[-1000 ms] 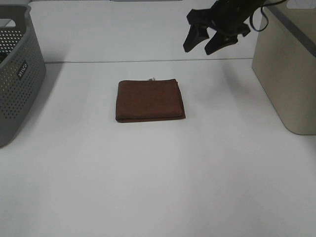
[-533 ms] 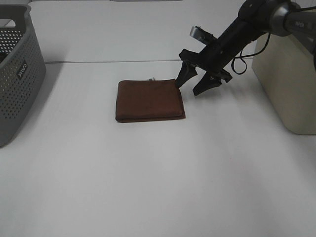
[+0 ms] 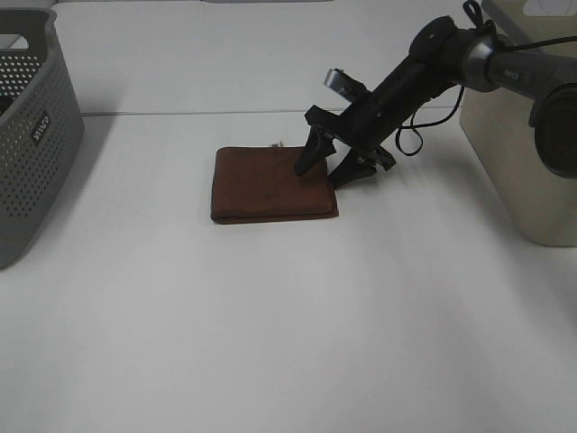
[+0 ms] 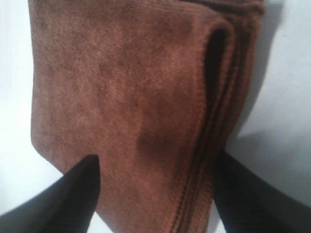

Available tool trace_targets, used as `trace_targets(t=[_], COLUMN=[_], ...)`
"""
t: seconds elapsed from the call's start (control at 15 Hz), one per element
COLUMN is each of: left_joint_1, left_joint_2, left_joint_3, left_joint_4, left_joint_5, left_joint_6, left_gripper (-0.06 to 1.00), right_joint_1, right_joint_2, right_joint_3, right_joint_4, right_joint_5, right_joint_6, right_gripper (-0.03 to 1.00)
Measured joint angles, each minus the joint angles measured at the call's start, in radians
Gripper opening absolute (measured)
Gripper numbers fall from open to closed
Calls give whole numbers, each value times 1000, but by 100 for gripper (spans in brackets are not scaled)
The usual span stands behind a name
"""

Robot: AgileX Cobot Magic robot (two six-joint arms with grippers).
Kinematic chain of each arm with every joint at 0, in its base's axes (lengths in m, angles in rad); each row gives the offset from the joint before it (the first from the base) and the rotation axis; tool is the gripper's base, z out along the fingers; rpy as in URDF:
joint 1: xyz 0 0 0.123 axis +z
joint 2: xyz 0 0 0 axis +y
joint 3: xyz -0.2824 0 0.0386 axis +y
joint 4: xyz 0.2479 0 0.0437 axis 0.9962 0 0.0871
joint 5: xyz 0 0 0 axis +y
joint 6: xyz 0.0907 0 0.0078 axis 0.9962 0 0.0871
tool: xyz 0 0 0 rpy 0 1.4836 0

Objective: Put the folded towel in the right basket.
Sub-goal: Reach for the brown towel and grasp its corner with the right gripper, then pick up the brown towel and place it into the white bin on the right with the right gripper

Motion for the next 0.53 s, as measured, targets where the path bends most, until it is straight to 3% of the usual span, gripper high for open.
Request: trace_targets(t=[0.13, 0.2, 0.27, 0.33, 0.53], left_joint_1=[0, 0, 0, 0, 0], left_joint_2=[0, 0, 0, 0, 0], left_joint_3=[0, 0, 0, 0, 0], left_joint_4=[0, 0, 0, 0, 0], left_joint_5=[0, 0, 0, 0, 0], left_joint_6=[0, 0, 0, 0, 0], left_gripper=[97, 97, 97, 97, 97], right_joint_1=[14, 18, 19, 19, 19], right_joint_2=[7, 8, 11, 11, -37], right_joint_3=[-2, -2, -2, -2, 0], right_joint_4=[0, -8, -26, -30, -51], right_joint_5=[-10, -24, -35, -37, -51], right_joint_6=[2, 9, 27, 28, 25], right_gripper=[51, 37, 11, 7, 6])
